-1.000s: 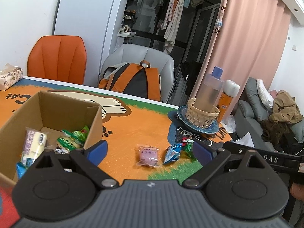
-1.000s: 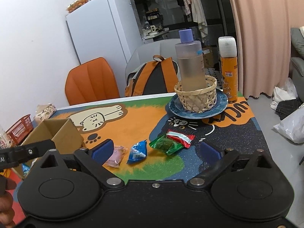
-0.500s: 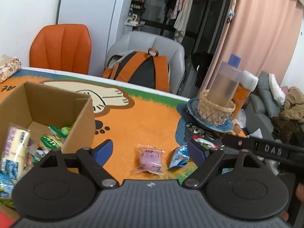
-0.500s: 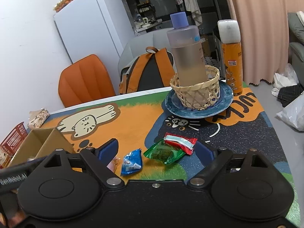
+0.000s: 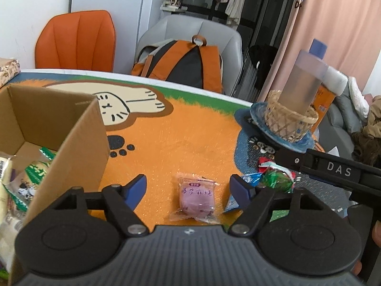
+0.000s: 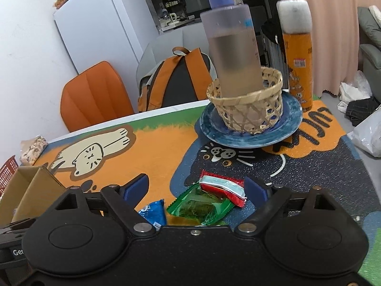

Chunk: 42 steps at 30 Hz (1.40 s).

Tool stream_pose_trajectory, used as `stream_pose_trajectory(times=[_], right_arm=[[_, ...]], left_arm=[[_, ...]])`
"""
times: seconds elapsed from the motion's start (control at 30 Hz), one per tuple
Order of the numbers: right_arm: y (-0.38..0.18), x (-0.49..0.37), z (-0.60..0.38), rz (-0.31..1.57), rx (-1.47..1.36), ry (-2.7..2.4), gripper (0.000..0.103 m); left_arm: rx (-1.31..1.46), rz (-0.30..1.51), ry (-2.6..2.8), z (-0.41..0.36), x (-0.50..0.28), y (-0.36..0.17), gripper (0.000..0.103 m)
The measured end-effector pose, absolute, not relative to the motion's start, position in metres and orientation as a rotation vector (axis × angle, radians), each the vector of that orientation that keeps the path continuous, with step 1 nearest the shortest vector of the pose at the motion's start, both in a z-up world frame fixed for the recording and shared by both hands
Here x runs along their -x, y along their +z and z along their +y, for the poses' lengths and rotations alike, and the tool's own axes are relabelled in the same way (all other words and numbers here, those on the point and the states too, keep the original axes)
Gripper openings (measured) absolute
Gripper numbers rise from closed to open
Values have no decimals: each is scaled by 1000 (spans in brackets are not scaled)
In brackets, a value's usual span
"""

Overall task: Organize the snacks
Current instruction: 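Close the left gripper on the pink pack while the right grasps the green candy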

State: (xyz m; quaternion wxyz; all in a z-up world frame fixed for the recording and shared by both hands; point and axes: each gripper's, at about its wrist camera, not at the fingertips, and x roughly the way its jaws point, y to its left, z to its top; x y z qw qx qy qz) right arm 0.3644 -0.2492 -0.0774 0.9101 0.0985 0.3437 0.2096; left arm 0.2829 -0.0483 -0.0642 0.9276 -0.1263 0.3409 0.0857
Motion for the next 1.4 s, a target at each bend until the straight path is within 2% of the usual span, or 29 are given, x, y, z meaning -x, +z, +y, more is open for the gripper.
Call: stream_pose_trajectory(times=[0.13,0.2,0.6,0.7,0.73,0.93,1.0,1.1,1.4], right_arm=[[-88,-371,-248,716,-205,437,86],[-92,-373,-247,725,-213,445,82],[-101,-378,-249,784,-218,412,73],[-98,-373,-250,783,-207,414,68],[-99,-372,-251,789,-203,415,66],[-102,-366,-248,814,-168,404,54],[-101,-363,-246,816,-156,415,43],[-102,-360,-244,815,-154,433,38],[-83,-334,-249,743,-185,475,37]], left_arm=[[258,720,177,-46,-291,-74,75],[256,728,177,-45,-295,-78,74],[237,762,180,-51,-307,-96,61],[203,767,182,-56,-305,-96,47],[197,768,179,-57,-304,-96,35],[208,762,161,-58,-293,-93,32],[217,752,156,-58,-286,-90,32],[240,734,154,-57,-275,-85,32],[302,655,130,-53,-236,-54,32]])
